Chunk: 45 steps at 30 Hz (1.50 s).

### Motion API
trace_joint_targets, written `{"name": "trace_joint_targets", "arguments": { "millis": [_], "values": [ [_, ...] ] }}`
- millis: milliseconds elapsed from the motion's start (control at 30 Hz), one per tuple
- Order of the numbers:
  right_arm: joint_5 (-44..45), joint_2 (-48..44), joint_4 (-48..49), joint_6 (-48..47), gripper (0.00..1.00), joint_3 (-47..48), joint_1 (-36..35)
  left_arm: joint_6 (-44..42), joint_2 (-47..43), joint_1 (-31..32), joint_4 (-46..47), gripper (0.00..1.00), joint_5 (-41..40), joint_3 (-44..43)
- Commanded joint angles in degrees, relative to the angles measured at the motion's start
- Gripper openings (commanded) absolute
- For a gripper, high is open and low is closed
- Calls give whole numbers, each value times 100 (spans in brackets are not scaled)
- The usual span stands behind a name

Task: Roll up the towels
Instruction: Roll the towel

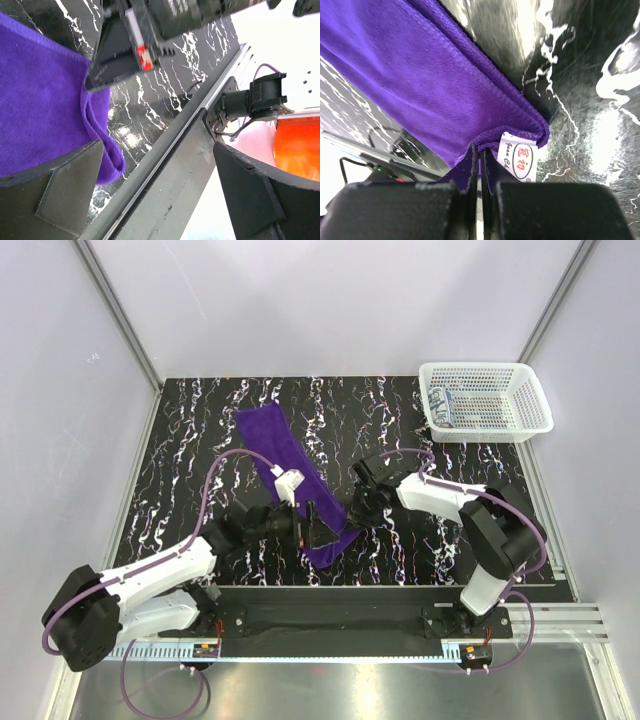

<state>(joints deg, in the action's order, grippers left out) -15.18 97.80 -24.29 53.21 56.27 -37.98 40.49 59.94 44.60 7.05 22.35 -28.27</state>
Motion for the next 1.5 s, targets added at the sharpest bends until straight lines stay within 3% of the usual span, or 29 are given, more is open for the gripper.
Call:
{"name": "trace_joint_targets", "arguments": {
  "millis": [0, 500, 800, 1067, 1267, 1467],
  "values": [
    [217, 37, -75, -3, 0, 375, 124, -147, -79, 23, 165, 97, 33, -205],
    [463, -121, -462, -215, 0, 894, 247, -191, 26, 40, 446, 97, 279, -302],
    [227, 995, -41, -320, 0, 904, 264, -120, 439, 277, 1096, 97, 516, -442],
    [208, 1391, 100, -346, 0, 763, 264, -94, 1458, 620, 1773, 95, 499, -565],
    [235, 1417, 56, -408, 0, 675, 264, -314, 1986, 822, 1344, 93, 78, -873],
    [261, 1251, 82, -426, 0, 359, 264, -287, 1898, 831, 1088, 89, -687, -566]
  ]
}}
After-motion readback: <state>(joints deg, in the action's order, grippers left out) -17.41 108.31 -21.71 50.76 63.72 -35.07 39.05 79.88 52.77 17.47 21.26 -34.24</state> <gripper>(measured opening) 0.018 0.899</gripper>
